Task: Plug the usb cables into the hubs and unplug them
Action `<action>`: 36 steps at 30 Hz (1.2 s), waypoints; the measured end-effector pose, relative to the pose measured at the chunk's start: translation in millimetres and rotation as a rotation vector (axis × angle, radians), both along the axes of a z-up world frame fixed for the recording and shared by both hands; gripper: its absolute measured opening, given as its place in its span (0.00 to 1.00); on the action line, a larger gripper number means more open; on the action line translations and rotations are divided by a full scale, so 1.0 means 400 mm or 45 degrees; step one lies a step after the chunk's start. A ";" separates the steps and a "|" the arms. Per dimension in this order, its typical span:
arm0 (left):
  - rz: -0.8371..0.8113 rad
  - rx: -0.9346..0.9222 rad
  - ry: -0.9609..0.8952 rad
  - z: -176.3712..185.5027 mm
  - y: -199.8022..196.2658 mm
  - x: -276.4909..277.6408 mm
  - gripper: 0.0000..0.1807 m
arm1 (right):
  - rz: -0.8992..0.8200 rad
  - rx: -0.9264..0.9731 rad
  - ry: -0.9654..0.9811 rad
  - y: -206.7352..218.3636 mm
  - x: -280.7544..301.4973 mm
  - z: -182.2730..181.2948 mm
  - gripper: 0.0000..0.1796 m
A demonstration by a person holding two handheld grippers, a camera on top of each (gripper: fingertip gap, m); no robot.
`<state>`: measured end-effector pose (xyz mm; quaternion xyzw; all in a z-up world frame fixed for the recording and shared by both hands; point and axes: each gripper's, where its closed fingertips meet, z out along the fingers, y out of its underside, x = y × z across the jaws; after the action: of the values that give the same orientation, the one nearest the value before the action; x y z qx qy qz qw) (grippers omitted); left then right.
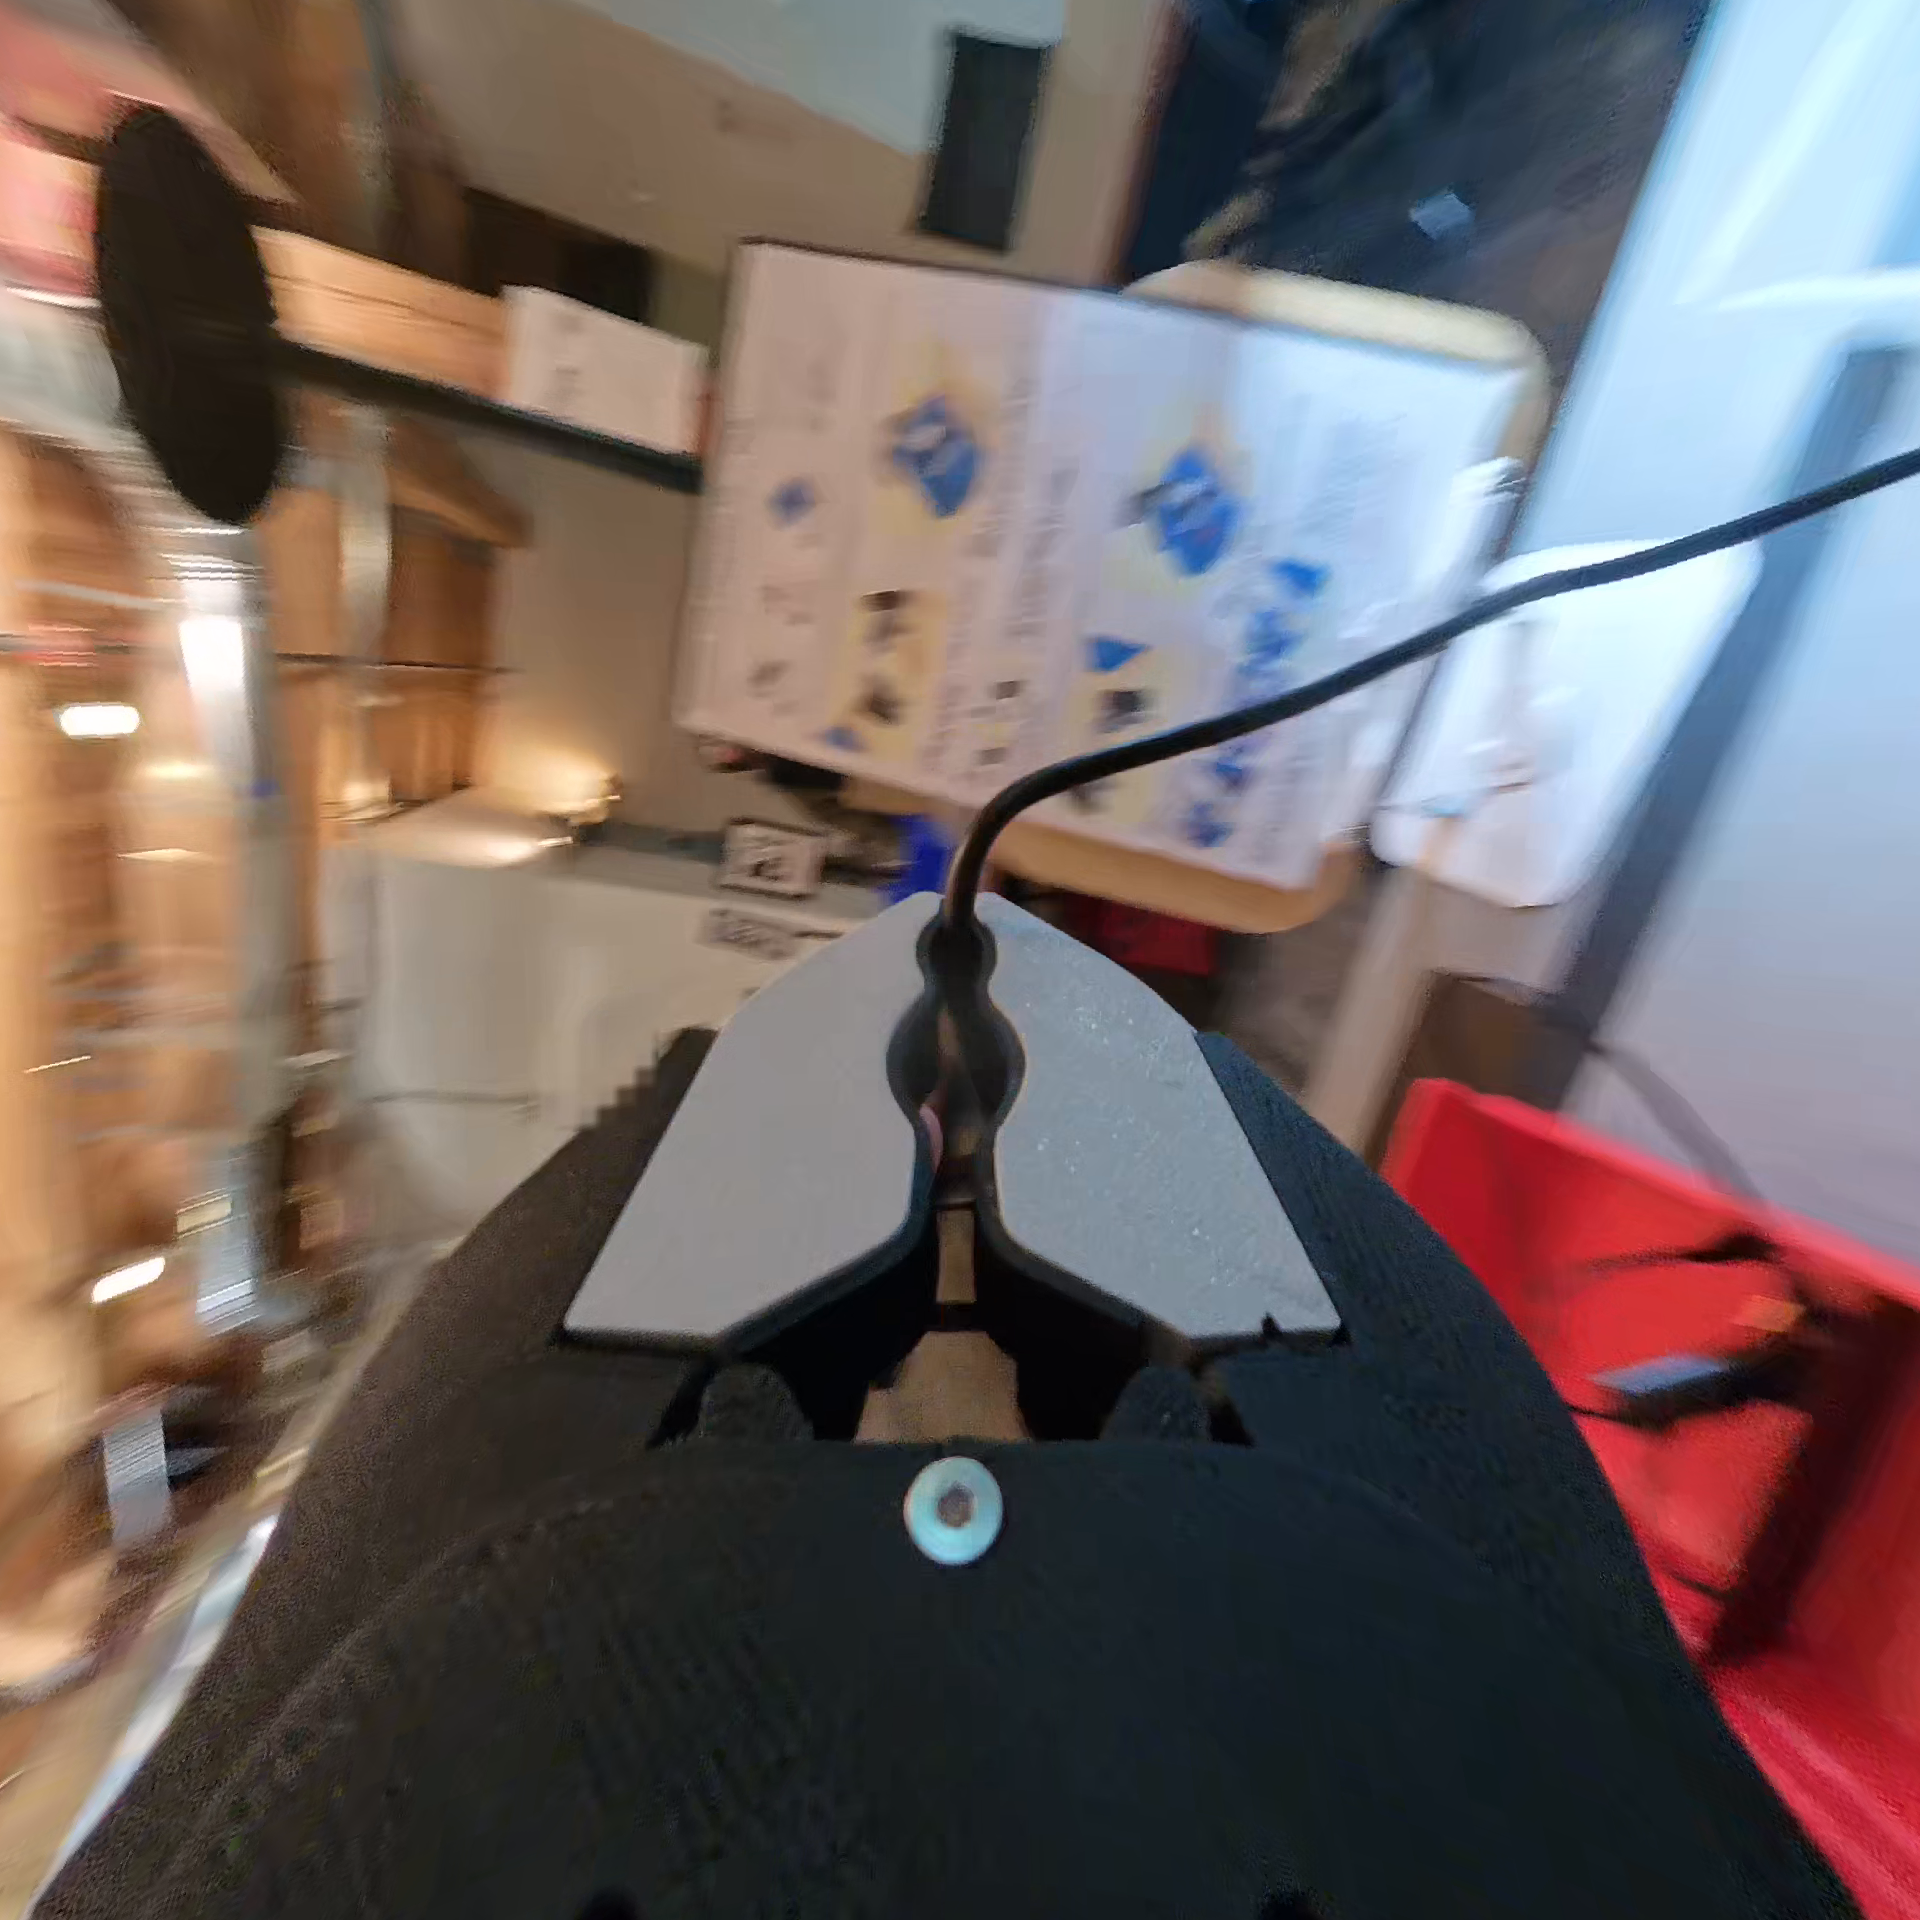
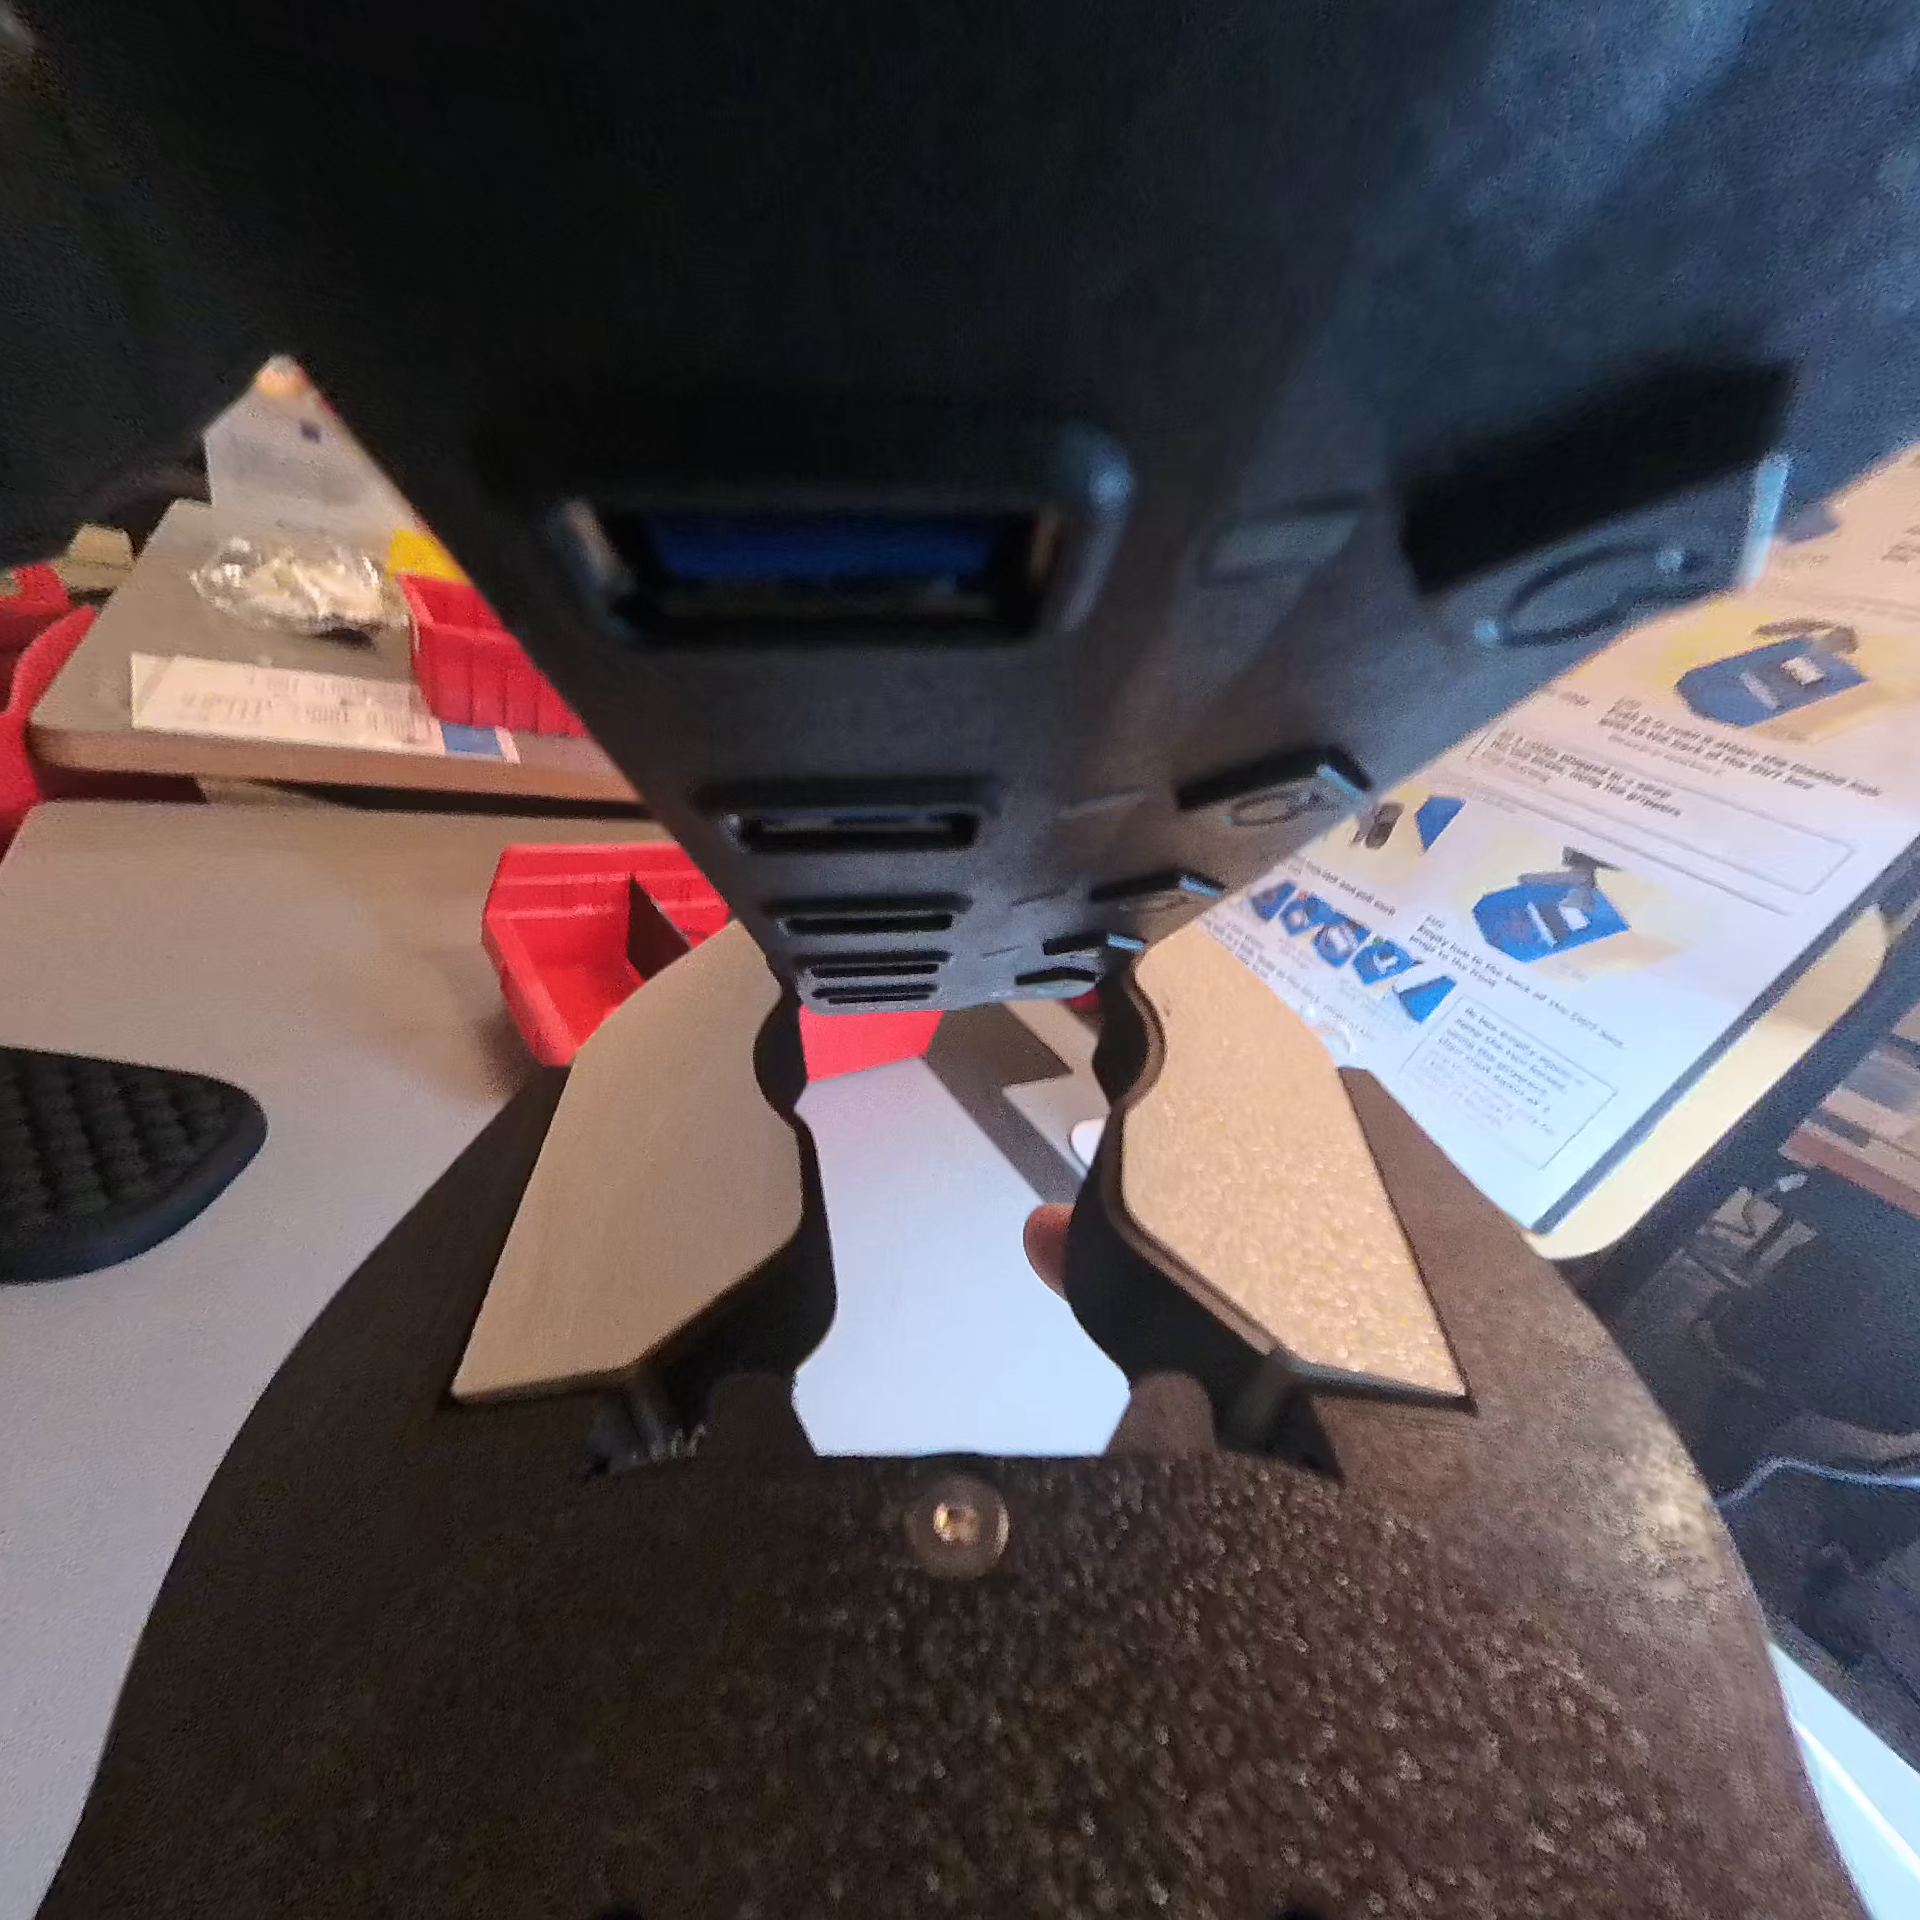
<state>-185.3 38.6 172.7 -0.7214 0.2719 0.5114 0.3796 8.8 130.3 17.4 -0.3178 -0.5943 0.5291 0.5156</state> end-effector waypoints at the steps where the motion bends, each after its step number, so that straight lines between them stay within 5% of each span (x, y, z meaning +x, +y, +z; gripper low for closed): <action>1: -0.044 -0.069 -0.121 -0.060 0.012 0.015 0.00 | 0.007 0.023 -0.042 -0.003 -0.006 -0.017 0.30; 8: -0.370 -0.436 -0.780 -0.472 0.064 0.207 0.00 | 0.228 0.298 -0.461 -0.084 -0.052 -0.221 0.30; 18: -0.638 -0.355 -1.437 -0.727 0.077 0.351 0.00 | 0.320 0.803 -1.098 -0.166 -0.073 -0.563 0.30; 24: -0.573 -0.642 -1.446 -0.884 -0.005 0.311 0.00 | 0.352 0.893 -1.211 -0.176 -0.076 -0.652 0.30; 30: -0.453 -0.943 -1.322 -1.016 -0.079 0.276 0.00 | 0.398 0.902 -1.632 -0.151 -0.003 -0.774 0.30; 36: -0.331 -1.025 -1.254 -1.042 -0.114 0.234 0.00 | 0.327 0.888 -1.910 -0.114 0.063 -0.803 0.30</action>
<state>-91.8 -7.1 -244.1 -0.9186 0.3215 -0.0712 0.2184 33.9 84.6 -303.7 -0.3377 -0.9410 0.0177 -0.0120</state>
